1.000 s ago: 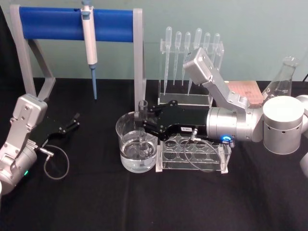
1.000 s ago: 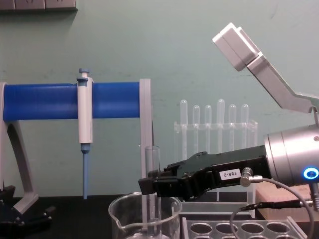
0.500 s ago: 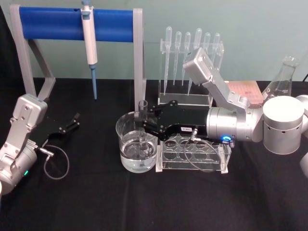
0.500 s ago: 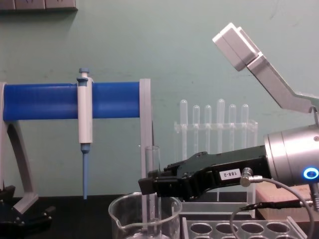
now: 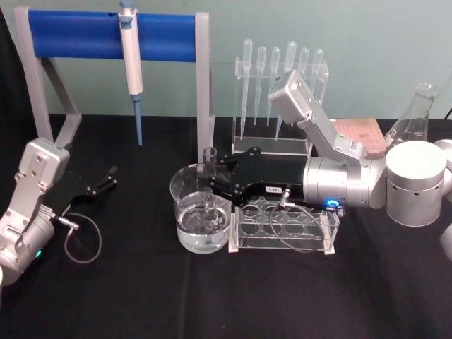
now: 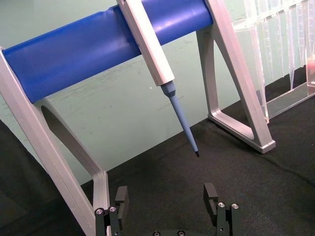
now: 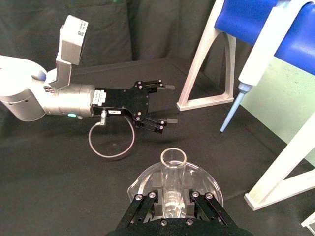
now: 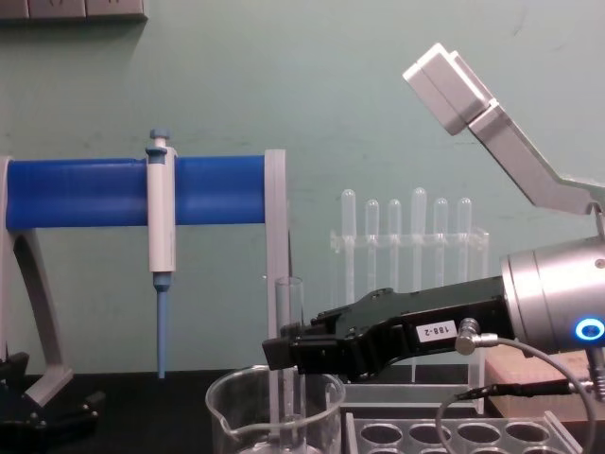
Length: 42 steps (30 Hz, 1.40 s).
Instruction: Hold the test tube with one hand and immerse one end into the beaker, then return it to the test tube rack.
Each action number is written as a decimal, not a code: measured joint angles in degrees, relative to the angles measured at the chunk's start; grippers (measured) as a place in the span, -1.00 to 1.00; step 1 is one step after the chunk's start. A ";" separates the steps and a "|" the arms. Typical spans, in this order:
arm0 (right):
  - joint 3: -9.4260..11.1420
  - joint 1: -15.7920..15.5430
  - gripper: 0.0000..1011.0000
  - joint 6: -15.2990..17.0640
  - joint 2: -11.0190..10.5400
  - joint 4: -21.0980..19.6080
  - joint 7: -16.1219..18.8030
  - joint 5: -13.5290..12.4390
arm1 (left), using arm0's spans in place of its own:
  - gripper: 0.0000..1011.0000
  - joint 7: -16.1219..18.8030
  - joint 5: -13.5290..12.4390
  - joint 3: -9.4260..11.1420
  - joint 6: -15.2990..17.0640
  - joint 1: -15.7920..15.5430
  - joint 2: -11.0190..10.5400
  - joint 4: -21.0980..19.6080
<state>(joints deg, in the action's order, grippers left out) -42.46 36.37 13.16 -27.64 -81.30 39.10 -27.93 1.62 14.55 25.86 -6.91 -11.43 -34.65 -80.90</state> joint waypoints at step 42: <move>12.37 -6.33 -0.54 5.04 -17.25 -25.58 -6.10 -10.99 | 0.98 0.00 0.00 0.00 0.00 0.00 0.00 0.00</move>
<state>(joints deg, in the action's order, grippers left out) -30.09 30.05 18.20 -44.88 -106.87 33.00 -38.92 1.62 14.55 25.86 -6.91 -11.43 -34.64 -80.90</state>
